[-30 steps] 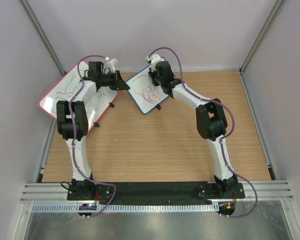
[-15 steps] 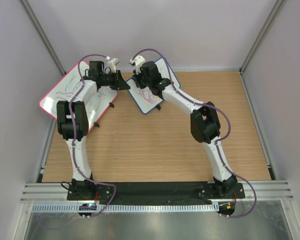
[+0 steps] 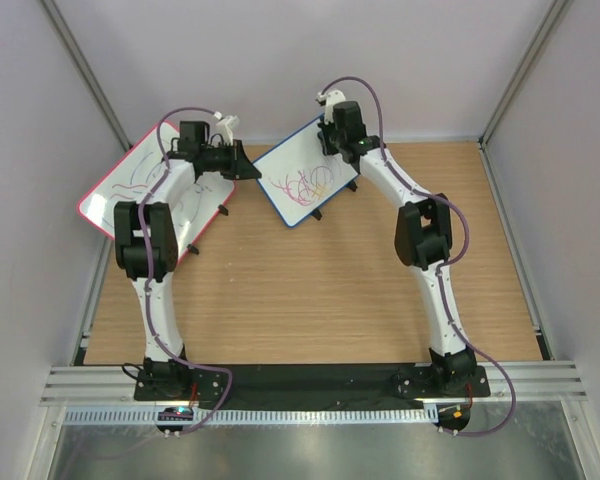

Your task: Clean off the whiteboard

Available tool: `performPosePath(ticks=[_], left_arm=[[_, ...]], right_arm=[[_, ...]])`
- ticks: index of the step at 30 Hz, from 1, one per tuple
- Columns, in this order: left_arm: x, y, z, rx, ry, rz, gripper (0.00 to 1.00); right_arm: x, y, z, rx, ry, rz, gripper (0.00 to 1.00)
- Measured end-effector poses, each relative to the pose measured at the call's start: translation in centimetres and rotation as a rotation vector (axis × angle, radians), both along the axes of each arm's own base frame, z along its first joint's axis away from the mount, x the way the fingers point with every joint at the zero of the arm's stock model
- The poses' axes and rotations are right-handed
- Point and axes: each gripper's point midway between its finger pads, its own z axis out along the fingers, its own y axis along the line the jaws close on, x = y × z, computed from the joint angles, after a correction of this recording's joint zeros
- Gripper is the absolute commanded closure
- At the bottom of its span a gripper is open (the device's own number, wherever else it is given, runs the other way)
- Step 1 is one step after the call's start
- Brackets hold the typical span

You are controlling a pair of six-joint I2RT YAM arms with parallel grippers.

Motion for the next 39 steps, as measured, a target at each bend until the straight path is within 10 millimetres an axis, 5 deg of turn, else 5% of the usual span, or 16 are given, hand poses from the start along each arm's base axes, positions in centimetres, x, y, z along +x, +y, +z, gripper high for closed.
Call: performPosePath(ticks=[27, 36, 39], left_arm=[[-0.4, 0.0, -0.1, 0.026, 0.002, -0.011, 1.00], [-0.4, -0.1, 0.1, 0.028, 0.004, -0.013, 1.00], [-0.5, -0.1, 0.1, 0.029, 0.004, -0.015, 1.00]], right_arm=[[2.5, -0.6, 0.5, 0.031, -0.036, -0.006, 0.99], [-4.5, -3.6, -5.8, -0.032, 0.114, -0.026, 0.99], [-5.0, -3.7, -6.2, -0.042, 0.129, -0.029, 0.99]])
